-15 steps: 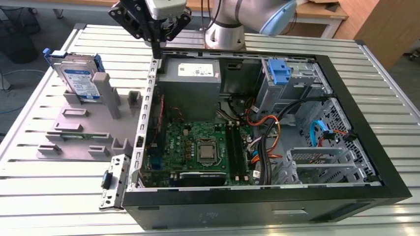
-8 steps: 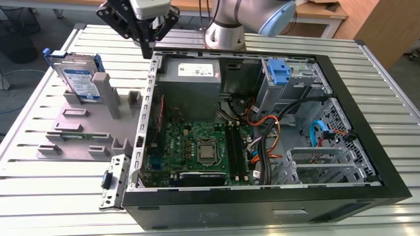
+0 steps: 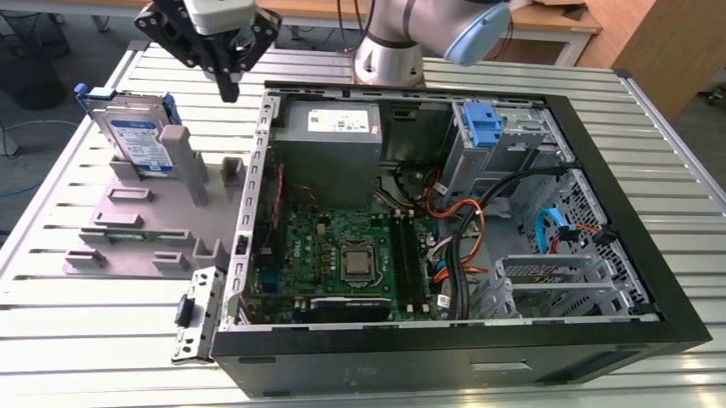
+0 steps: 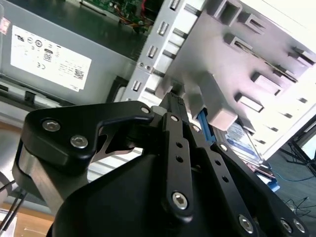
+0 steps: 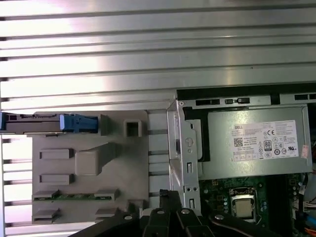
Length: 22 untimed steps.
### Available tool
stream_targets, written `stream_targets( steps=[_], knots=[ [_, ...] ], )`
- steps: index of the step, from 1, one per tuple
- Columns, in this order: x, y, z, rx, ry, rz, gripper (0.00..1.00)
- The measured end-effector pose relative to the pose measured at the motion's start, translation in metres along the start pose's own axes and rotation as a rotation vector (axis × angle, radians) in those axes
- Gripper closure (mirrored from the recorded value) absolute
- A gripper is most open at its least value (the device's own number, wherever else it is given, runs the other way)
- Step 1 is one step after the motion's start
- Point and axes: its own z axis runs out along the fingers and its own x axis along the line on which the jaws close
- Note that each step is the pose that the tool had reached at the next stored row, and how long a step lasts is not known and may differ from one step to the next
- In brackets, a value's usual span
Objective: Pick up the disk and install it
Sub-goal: 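Reach for the disk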
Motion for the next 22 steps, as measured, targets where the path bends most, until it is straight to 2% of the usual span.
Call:
stream_targets(
  steps=[13, 22],
  knots=[
    [0.0487, -0.0039, 0.0016, 0.0000, -0.0002, 0.004, 0.89],
    [0.0799, -0.0062, 0.0032, 0.0003, -0.0002, 0.008, 0.89]
  ],
)
